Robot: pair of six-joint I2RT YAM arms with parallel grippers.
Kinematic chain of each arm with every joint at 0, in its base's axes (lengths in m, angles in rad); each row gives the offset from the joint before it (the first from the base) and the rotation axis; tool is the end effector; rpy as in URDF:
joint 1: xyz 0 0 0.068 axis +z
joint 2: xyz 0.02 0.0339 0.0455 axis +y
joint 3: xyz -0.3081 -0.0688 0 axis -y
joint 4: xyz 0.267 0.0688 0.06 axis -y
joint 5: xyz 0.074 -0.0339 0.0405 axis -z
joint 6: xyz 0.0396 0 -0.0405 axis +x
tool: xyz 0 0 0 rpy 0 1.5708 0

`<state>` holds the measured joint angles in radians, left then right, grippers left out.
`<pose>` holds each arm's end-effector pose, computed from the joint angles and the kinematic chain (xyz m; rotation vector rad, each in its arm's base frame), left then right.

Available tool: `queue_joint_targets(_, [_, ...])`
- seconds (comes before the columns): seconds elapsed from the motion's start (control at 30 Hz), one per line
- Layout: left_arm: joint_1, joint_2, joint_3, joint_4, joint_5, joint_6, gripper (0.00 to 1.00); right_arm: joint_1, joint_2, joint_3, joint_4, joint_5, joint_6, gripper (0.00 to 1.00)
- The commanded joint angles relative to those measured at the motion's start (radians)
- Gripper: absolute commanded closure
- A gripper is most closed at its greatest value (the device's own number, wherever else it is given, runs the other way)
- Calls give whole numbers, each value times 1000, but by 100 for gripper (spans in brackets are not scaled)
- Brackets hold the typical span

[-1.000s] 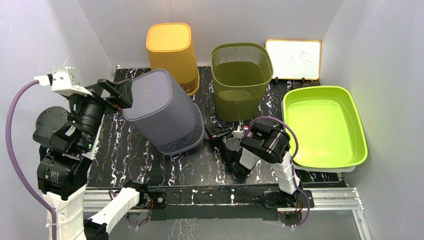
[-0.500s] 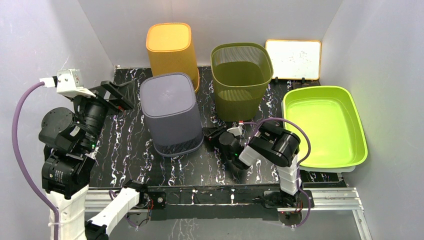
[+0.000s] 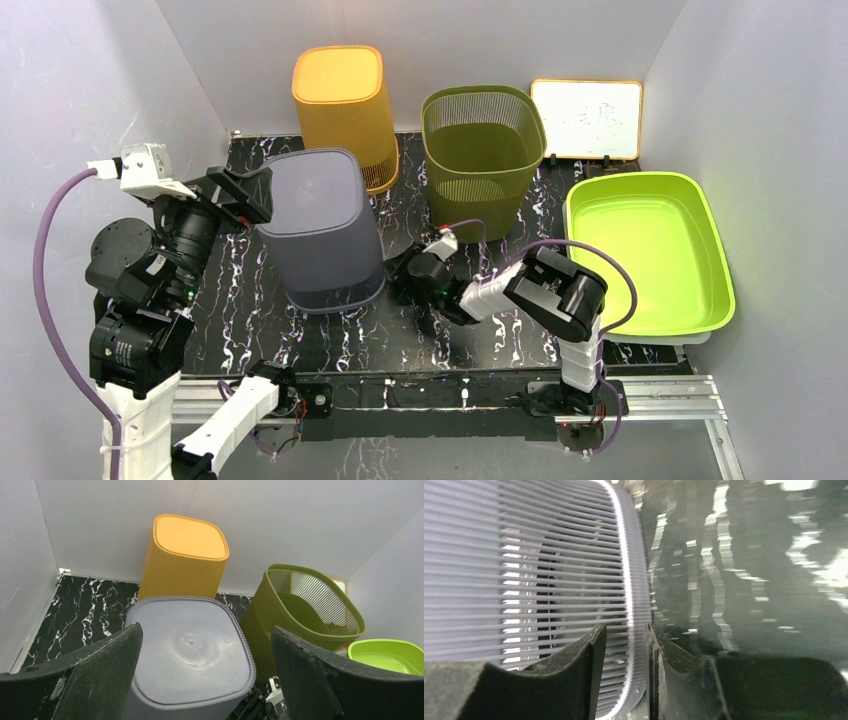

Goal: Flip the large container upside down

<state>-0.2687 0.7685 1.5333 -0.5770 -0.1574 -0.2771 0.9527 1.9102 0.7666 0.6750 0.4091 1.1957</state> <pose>0.0602 -0.0101 0.5769 -0.1380 1.3871 -0.3464 0.2367 0.3057 0.1360 0.5237 2.0656 0.9333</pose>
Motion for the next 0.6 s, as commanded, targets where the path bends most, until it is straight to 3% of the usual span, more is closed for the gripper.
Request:
queue_joint_targets(0.0, [-3, -14, -43, 32, 0, 1, 2, 64, 17, 174, -58, -50, -134, 68])
queue_joint_targets(0.33, [-3, -9, -84, 22, -2, 41, 2, 62, 358, 758, -213, -109, -233, 68])
queue_joint_targets(0.43, [-3, -8, -96, 9, 3, 51, 2, 60, 378, 830, -255, -81, -305, 68])
queue_joint_targets(0.57, [-3, 2, -119, -5, -6, 61, 2, 58, 311, 792, -285, -62, -447, 67])
